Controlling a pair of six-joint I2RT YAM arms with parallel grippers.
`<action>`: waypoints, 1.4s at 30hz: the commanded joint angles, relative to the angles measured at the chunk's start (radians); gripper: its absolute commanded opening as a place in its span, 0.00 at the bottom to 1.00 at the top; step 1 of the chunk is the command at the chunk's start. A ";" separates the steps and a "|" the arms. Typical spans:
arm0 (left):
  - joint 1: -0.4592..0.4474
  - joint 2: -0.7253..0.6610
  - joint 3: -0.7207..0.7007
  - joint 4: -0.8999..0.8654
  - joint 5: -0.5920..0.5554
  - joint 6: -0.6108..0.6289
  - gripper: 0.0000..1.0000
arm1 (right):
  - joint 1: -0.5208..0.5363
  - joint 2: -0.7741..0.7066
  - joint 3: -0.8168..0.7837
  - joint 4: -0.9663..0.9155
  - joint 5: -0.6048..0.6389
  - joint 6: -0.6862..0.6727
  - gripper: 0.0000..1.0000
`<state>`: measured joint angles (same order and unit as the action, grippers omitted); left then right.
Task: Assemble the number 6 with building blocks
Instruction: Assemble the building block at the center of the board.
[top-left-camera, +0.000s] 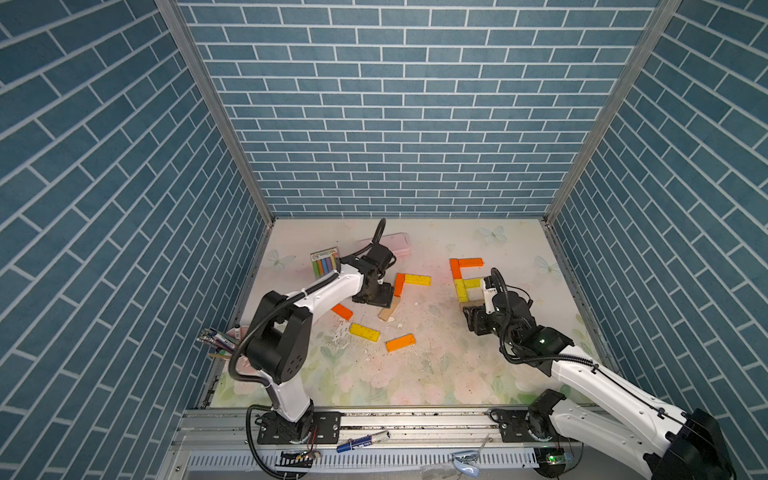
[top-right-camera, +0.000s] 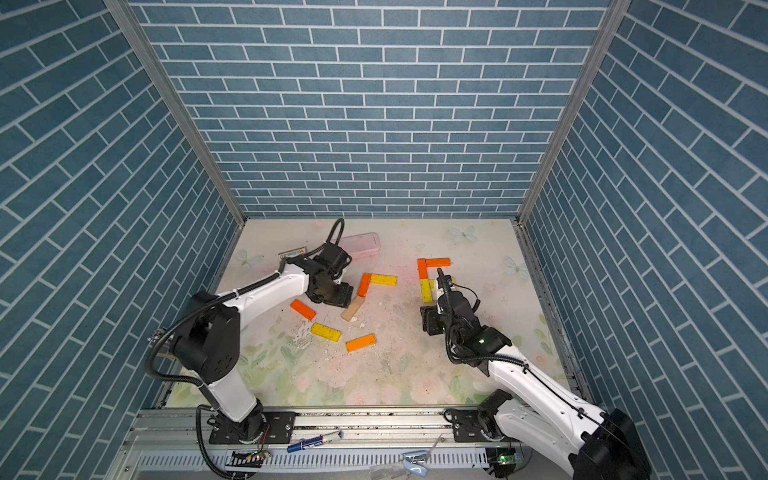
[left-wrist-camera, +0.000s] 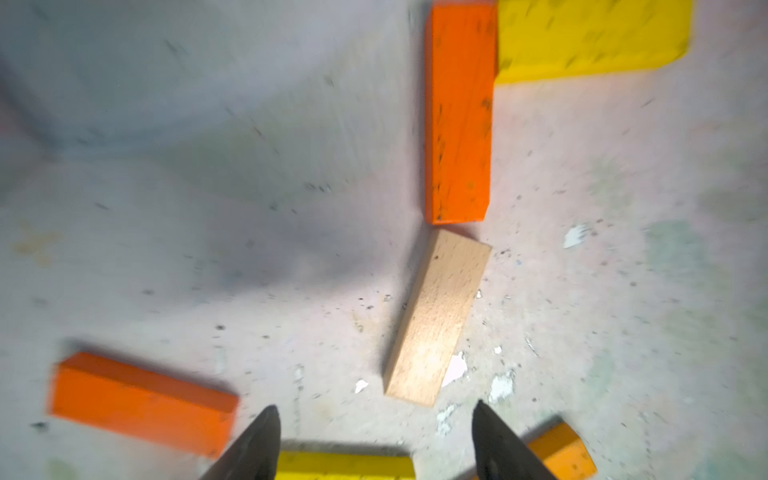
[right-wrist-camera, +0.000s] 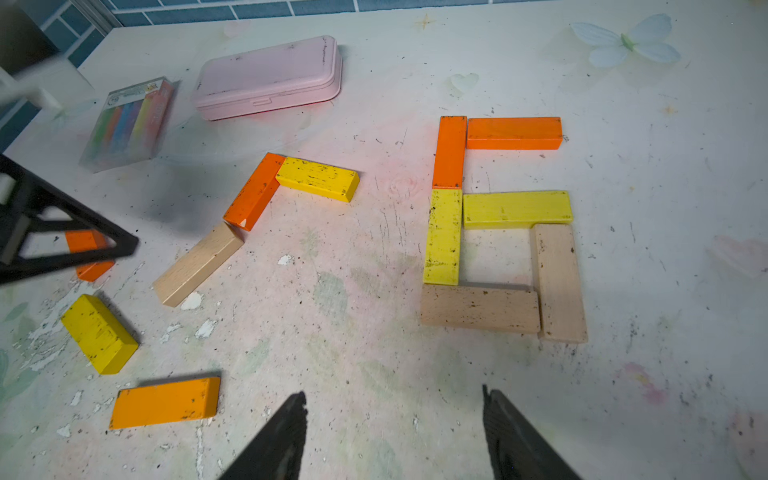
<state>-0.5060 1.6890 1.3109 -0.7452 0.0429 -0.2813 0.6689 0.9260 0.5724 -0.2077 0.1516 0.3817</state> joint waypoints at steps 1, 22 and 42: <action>0.030 -0.097 0.049 -0.125 0.017 0.076 0.78 | 0.006 0.001 0.037 0.008 -0.026 -0.069 0.69; 0.090 -0.090 -0.177 -0.039 0.119 0.065 0.61 | 0.178 0.346 0.135 0.203 0.047 0.042 0.66; -0.034 0.169 -0.089 -0.035 -0.136 0.005 0.54 | 0.167 0.203 0.016 0.195 0.077 0.022 0.65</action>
<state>-0.5426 1.8503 1.1934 -0.7750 -0.0364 -0.2554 0.8402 1.1492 0.6056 -0.0143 0.2070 0.4107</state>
